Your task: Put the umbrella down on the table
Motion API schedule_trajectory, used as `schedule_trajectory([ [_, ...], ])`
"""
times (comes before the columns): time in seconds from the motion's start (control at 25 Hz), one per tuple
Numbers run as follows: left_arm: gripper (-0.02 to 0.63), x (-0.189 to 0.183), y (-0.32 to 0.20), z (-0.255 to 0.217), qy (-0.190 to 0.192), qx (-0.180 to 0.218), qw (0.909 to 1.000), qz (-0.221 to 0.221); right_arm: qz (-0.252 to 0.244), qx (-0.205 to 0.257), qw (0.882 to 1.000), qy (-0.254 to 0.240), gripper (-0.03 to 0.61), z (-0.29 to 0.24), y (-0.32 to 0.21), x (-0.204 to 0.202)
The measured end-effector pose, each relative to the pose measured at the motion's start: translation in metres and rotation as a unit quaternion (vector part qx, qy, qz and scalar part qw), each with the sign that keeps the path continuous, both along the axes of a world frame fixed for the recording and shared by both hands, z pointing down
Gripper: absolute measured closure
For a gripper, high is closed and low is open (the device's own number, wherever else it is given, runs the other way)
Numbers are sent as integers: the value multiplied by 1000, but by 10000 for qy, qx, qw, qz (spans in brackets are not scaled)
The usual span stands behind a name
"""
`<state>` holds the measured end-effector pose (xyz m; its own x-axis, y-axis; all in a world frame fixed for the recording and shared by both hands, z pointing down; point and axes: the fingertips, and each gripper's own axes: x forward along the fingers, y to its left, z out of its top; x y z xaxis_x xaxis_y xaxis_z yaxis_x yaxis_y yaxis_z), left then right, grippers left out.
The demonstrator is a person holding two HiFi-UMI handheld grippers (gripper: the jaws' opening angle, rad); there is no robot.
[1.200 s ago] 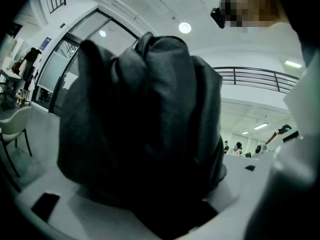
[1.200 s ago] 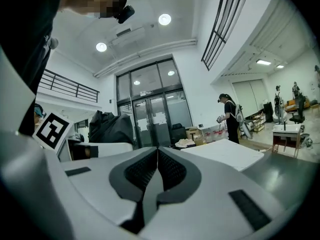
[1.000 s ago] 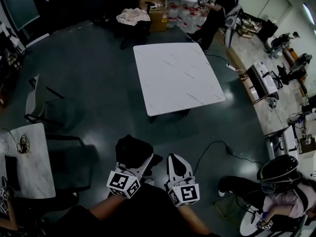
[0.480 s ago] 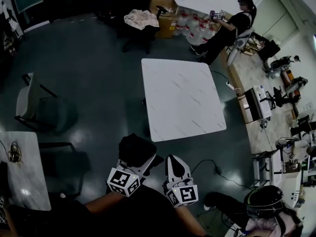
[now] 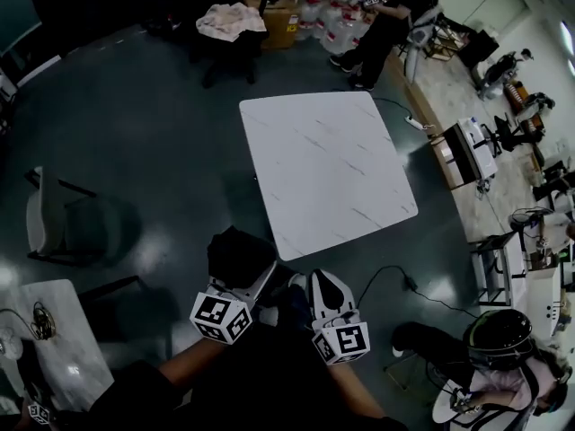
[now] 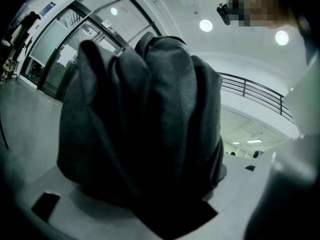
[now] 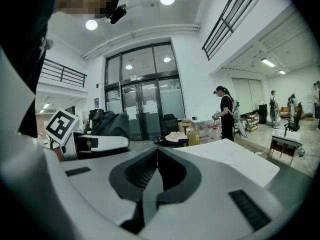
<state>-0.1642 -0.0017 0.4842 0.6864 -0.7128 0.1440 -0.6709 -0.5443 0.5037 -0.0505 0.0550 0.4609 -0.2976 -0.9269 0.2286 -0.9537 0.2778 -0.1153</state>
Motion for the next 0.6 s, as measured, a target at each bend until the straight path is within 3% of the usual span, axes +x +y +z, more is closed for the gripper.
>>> schedule_trajectory([
  [0.32,265,58,-32,6,-202,-44,9993,316,132,208,9996,-156,560,0,-43,44],
  [0.6,265,134,-90,38,-625,-224,9968,445,16,316,9987,-392,560,16,-107,113],
])
